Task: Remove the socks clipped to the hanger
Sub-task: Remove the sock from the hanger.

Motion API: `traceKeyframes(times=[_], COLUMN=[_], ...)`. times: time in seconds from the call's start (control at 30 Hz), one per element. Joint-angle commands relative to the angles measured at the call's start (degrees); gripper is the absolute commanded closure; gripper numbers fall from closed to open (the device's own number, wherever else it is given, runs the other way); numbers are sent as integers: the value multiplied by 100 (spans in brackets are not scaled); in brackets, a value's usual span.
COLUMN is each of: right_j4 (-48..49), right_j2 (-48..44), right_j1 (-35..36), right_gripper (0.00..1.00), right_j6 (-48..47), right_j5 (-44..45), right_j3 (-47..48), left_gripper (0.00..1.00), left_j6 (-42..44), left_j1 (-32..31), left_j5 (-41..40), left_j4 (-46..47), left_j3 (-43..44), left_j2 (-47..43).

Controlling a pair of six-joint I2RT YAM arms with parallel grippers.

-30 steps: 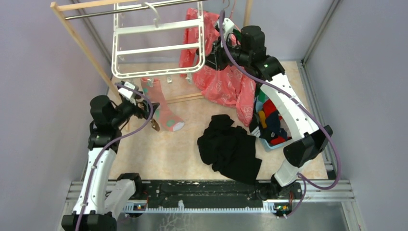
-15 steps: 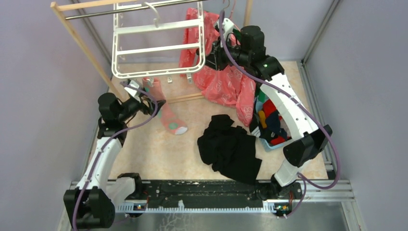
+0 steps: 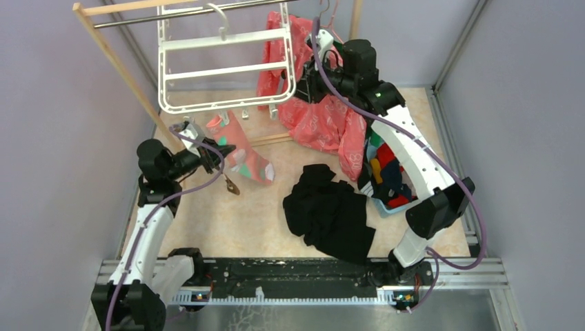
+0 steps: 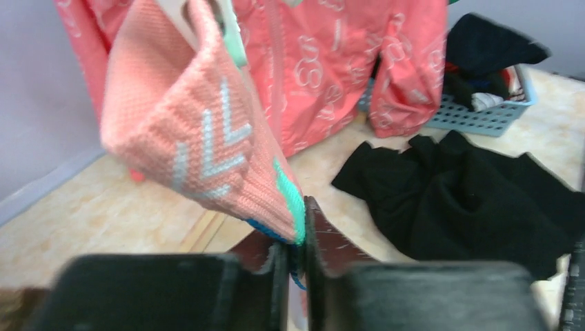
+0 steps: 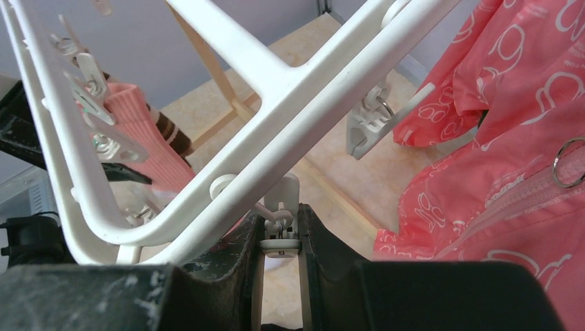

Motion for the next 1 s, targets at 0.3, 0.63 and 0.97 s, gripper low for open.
traceKeyframes(times=[0.3, 0.63, 0.97], right_j4=[484, 1135, 1302], right_j2=[-944, -1973, -2000], right_j1=[-56, 8, 1037], right_gripper=[31, 19, 20], right_j6=[-39, -136, -178], right_j5=[-32, -1483, -1765], right_j3=[-749, -1837, -2260], left_gripper=[100, 100, 100], left_j6=[-901, -2021, -2268], left_j1=[-12, -287, -576], left_j5=[1936, 2168, 2356], left_j4=[-568, -412, -444], left_j3=[766, 1196, 1362], left_j2=[-240, -369, -420])
